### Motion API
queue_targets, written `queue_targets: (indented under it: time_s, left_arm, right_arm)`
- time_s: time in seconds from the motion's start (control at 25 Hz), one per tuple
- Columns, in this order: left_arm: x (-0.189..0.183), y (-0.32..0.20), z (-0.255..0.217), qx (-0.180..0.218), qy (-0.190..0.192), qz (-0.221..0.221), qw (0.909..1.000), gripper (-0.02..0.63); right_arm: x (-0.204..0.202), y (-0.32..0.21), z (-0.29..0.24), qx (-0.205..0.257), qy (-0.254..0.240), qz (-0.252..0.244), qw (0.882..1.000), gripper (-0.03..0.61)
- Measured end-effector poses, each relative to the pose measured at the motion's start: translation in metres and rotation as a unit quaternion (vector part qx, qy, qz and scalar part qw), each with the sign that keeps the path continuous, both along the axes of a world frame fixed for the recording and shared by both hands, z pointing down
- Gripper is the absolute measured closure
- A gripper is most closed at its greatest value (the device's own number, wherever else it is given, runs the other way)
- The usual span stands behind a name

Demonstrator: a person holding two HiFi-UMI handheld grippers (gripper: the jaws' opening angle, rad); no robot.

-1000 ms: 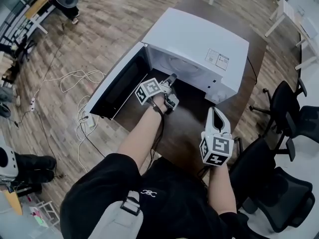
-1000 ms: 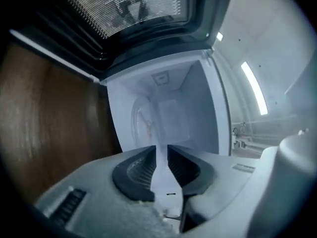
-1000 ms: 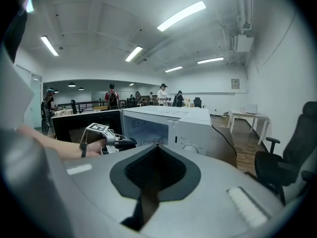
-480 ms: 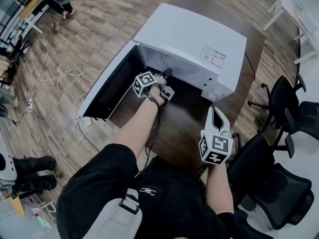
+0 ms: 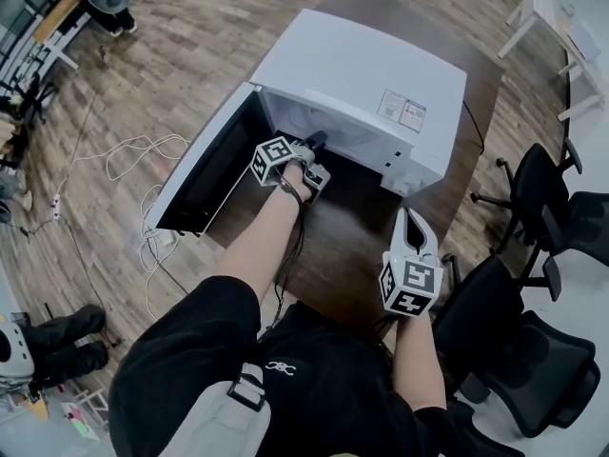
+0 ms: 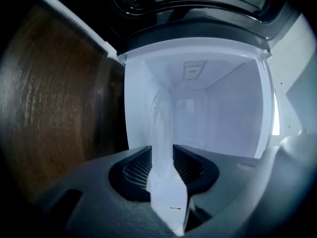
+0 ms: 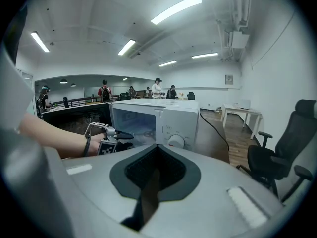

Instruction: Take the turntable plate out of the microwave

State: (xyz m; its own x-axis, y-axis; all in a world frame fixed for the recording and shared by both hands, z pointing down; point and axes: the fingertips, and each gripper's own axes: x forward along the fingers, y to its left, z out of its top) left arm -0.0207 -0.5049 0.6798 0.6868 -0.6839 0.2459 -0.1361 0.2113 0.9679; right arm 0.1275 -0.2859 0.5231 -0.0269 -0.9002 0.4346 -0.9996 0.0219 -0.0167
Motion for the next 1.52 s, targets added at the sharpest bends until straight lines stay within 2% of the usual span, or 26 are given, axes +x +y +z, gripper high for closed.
queue_targets:
  time_s: [0.48, 0.76, 0.96, 1.28, 1.52]
  left_arm:
    - [0.011, -0.013, -0.006, -0.004, -0.001, -0.001, 1.0000, 0.472]
    - [0.011, -0.015, -0.009, 0.010, 0.033, 0.011, 0.9993, 0.479]
    - [0.009, -0.024, -0.014, 0.023, 0.061, -0.005, 0.9979, 0.477]
    - [0.024, -0.045, -0.021, 0.035, 0.061, -0.014, 0.9974, 0.465]
    - [0.040, -0.055, -0.023, 0.040, 0.056, -0.003, 0.9976, 0.474]
  right_arm:
    - [0.007, 0.001, -0.003, 0.000, 0.004, 0.009, 1.000, 0.571]
    - [0.015, 0.001, 0.000, -0.007, 0.012, 0.015, 1.000, 0.571]
    - [0.026, 0.000, 0.005, -0.013, 0.001, 0.028, 1.000, 0.571]
    - [0.032, -0.002, 0.008, -0.018, 0.002, 0.030, 0.999, 0.571]
    - [0.041, -0.004, 0.006, -0.018, 0.004, 0.036, 0.999, 0.571]
